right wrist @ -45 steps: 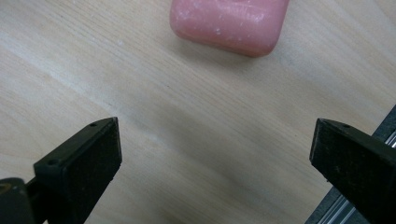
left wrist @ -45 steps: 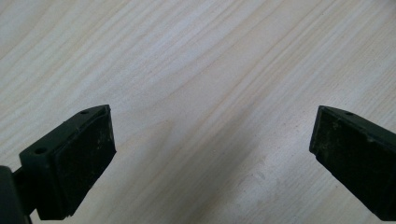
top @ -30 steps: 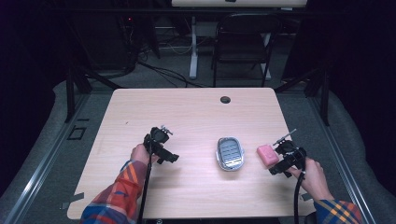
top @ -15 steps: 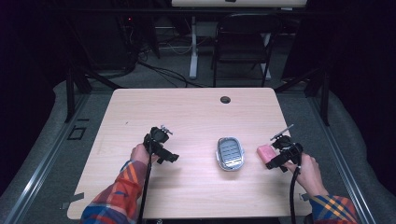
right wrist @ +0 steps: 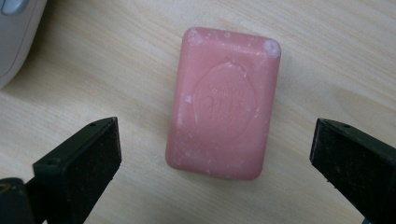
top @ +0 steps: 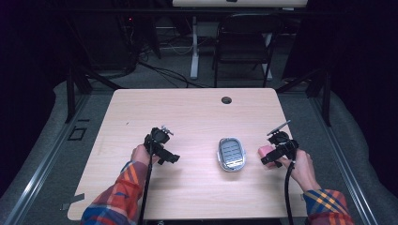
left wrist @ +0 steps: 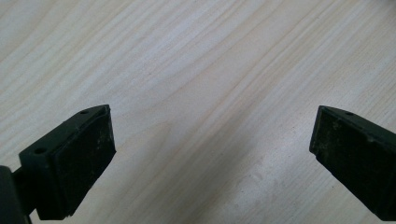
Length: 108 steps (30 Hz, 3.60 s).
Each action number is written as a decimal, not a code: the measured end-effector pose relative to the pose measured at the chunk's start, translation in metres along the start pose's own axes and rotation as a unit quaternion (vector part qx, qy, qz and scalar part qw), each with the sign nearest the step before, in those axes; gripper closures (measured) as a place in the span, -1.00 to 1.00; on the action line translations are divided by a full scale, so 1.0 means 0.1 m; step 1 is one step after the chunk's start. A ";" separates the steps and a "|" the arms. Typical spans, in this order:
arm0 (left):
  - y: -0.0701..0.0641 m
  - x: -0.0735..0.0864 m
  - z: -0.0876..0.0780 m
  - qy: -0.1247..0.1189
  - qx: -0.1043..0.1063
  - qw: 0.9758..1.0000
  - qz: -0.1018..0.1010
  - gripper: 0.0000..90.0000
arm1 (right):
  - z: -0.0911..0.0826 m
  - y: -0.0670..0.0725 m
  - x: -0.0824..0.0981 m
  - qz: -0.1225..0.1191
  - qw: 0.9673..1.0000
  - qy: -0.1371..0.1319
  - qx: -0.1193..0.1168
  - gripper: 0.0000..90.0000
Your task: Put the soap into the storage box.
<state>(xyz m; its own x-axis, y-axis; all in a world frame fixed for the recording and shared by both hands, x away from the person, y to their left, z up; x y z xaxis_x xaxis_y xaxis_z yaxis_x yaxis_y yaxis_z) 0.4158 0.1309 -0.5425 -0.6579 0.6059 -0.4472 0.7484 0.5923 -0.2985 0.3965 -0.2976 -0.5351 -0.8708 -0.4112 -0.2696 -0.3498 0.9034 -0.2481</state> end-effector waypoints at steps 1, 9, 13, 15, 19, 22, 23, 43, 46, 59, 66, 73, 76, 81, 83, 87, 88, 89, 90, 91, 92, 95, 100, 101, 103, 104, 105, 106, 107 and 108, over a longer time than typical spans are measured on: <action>0.00 0.00 0.00 0.000 0.000 1.000 0.000 -1.00 | 0.00 -0.01 -0.01 0.002 1.000 0.001 -0.002 -0.96; 0.00 0.00 0.00 0.000 0.002 1.000 -0.002 -1.00 | 0.05 0.00 -0.09 0.011 1.000 0.007 0.003 -0.87; 0.00 0.00 0.00 0.000 0.002 1.000 -0.001 -1.00 | 0.08 0.03 -0.10 0.019 1.000 0.005 0.003 -0.87; 0.00 0.00 0.00 -0.001 0.004 1.000 -0.001 -1.00 | 0.10 0.02 -0.11 0.011 1.000 0.017 0.008 -0.73; 0.01 0.01 -0.01 -0.002 0.006 1.000 -0.001 -1.00 | 0.11 0.01 -0.11 0.013 1.000 0.017 0.007 -0.63; 0.01 0.01 0.00 -0.002 0.007 1.000 -0.001 -1.00 | 0.11 -0.01 -0.11 0.017 1.000 0.017 0.007 -0.59; 0.01 0.01 0.00 -0.002 0.008 1.000 -0.001 -1.00 | 0.11 -0.01 -0.11 0.021 1.000 0.018 0.008 -0.59; 0.00 0.00 0.00 -0.001 0.009 1.000 0.001 -1.00 | 0.22 0.02 -0.11 0.032 0.998 0.046 0.007 -0.27; 0.00 0.00 -0.01 -0.002 0.009 1.000 0.001 -1.00 | 0.24 0.06 -0.13 0.026 0.998 0.048 0.012 -0.23; 0.01 0.01 -0.01 -0.001 0.009 1.000 0.000 -1.00 | 0.22 0.09 -0.15 0.022 0.998 0.044 0.025 -0.17; 0.00 0.00 -0.01 0.001 0.009 1.000 0.001 -1.00 | 0.16 0.04 -0.15 0.030 0.998 0.042 0.022 -0.17; 0.00 0.01 -0.01 0.001 0.008 1.000 -0.001 -1.00 | 0.10 0.06 -0.15 0.027 0.999 0.028 0.017 -0.17; 0.00 0.01 -0.01 0.001 0.008 1.000 -0.001 -1.00 | 0.05 0.07 -0.15 0.016 0.999 0.030 0.019 -0.17; 0.00 0.01 -0.01 0.001 0.008 1.000 -0.001 -1.00 | -0.02 0.08 -0.16 0.004 0.999 0.034 0.024 -0.17; 0.00 0.01 -0.01 0.001 0.008 1.000 -0.001 -1.00 | -0.03 0.08 -0.15 0.010 0.999 0.024 0.022 -0.17; 0.00 0.01 -0.01 0.002 0.008 1.000 -0.001 -1.00 | -0.08 0.08 -0.15 0.006 0.999 0.028 0.024 -0.17; 0.00 0.01 -0.01 0.002 0.008 1.000 -0.001 -1.00 | -0.09 0.07 -0.16 0.000 0.999 0.031 0.021 -0.17; 0.00 0.01 -0.01 0.002 0.008 1.000 -0.001 -1.00 | -0.11 0.07 -0.16 -0.001 0.999 0.029 0.019 -0.17; 0.00 0.01 -0.01 0.003 0.008 1.000 0.000 -1.00 | -0.12 0.07 -0.16 -0.001 0.999 0.031 0.019 -0.17; 0.00 0.01 -0.01 0.003 0.008 1.000 0.000 -1.00 | -0.12 0.07 -0.16 -0.001 0.999 0.031 0.019 -0.17; 0.00 0.01 -0.01 0.003 0.008 1.000 0.000 -1.00 | -0.12 0.08 -0.16 0.012 1.000 0.020 0.018 -0.17; 0.00 0.01 -0.01 0.002 0.008 1.000 -0.001 -1.00 | -0.15 0.07 -0.16 0.011 1.000 0.020 0.017 -0.17; 0.00 0.01 -0.01 0.002 0.008 1.000 0.000 -1.00 | -0.21 0.06 -0.17 -0.003 0.999 0.025 0.020 -0.17; 0.00 0.01 -0.01 0.002 0.008 1.000 0.000 -1.00 | -0.21 0.08 -0.16 0.007 1.000 0.016 0.020 -0.17; 0.00 0.01 -0.01 0.003 0.008 1.000 0.000 -1.00 | -0.24 0.08 -0.17 0.003 1.000 0.019 0.021 -0.17; 0.00 0.01 -0.01 0.003 0.008 1.000 0.000 -1.00 | -0.27 0.07 -0.17 -0.001 1.000 0.017 0.020 -0.17; 0.00 0.01 -0.01 0.003 0.008 1.000 0.000 -1.00 | -0.27 0.07 -0.17 -0.001 1.000 0.017 0.020 -0.17; 0.00 0.01 -0.01 0.003 0.008 1.000 0.000 -1.00 | -0.28 0.07 -0.18 -0.003 1.000 0.021 0.017 -0.17; 0.00 0.01 -0.01 0.003 0.008 1.000 0.000 -1.00 | -0.30 0.08 -0.18 0.002 1.000 0.017 0.018 -0.17; 0.00 0.01 -0.01 0.003 0.008 1.000 0.000 -1.00 | -0.31 0.08 -0.18 -0.003 1.000 0.018 0.017 -0.17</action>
<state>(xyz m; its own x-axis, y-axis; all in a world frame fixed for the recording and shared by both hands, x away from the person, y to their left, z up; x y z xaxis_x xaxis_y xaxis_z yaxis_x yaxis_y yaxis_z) 0.4155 0.1319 -0.5420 -0.6584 0.6093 -0.4418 0.7497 0.5834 -0.3126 0.3991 -0.2795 -0.5034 -0.8809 -0.4109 -0.2350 -0.3431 0.8963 -0.2811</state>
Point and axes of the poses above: each handheld gripper's, and its own axes: z roughly forward along the jaws, x roughly out of its underside, y roughly to its left, the point moved 1 cm from there along z, roughly forward along the jaws, and after that the axes turned 15 degrees about x, right-handed, at the moved point
